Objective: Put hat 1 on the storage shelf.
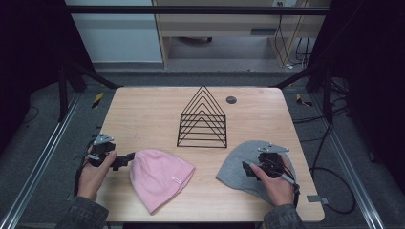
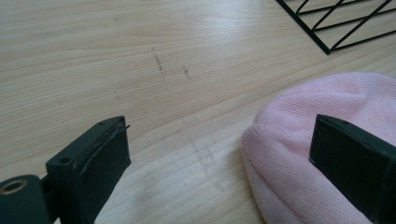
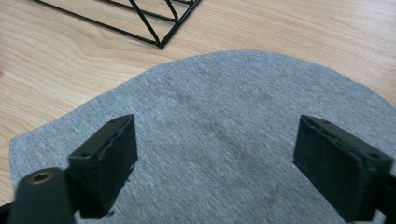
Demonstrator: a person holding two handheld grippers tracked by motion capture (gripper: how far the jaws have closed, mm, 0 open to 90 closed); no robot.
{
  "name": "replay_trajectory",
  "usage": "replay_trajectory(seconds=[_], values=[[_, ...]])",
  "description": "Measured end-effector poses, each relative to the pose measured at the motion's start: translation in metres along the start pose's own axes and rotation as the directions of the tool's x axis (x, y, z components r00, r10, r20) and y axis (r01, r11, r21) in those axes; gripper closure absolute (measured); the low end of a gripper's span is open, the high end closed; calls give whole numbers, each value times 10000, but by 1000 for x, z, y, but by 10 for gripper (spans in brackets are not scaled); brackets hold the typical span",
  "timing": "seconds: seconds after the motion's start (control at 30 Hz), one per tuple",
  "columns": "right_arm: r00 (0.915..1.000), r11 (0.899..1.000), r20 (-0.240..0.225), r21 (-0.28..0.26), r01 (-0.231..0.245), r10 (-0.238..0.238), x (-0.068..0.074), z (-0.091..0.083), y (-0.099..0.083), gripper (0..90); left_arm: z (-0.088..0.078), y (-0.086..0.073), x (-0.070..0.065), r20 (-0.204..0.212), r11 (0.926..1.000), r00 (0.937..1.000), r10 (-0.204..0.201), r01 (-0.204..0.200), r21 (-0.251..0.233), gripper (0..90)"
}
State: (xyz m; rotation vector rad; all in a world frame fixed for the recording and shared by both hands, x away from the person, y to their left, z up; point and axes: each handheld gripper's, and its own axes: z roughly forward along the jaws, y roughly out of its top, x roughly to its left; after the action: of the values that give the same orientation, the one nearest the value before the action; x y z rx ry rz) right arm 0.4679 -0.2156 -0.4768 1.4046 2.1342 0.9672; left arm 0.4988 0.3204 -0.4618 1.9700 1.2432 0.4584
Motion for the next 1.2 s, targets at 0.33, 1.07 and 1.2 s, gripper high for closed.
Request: replay_trajectory(seconds=[0.33, 1.07, 1.2], values=[[10000, 9995, 53, -302, -31, 32, -1, -8, 0, 261, 0, 6, -19, 393, 9995, 9991, 162, -151, -290, 65], [9997, 9996, 226, -269, -86, 92, -4, -11, -1, 264, 15, 1, -30, 255, 9895, 9979, 587, -616, 1306, 405], [9999, 10000, 113, -74, -15, 16, -2, -8, -1, 255, 16, -5, -31, 396, 9833, 9975, 583, -643, 1700, 439]])
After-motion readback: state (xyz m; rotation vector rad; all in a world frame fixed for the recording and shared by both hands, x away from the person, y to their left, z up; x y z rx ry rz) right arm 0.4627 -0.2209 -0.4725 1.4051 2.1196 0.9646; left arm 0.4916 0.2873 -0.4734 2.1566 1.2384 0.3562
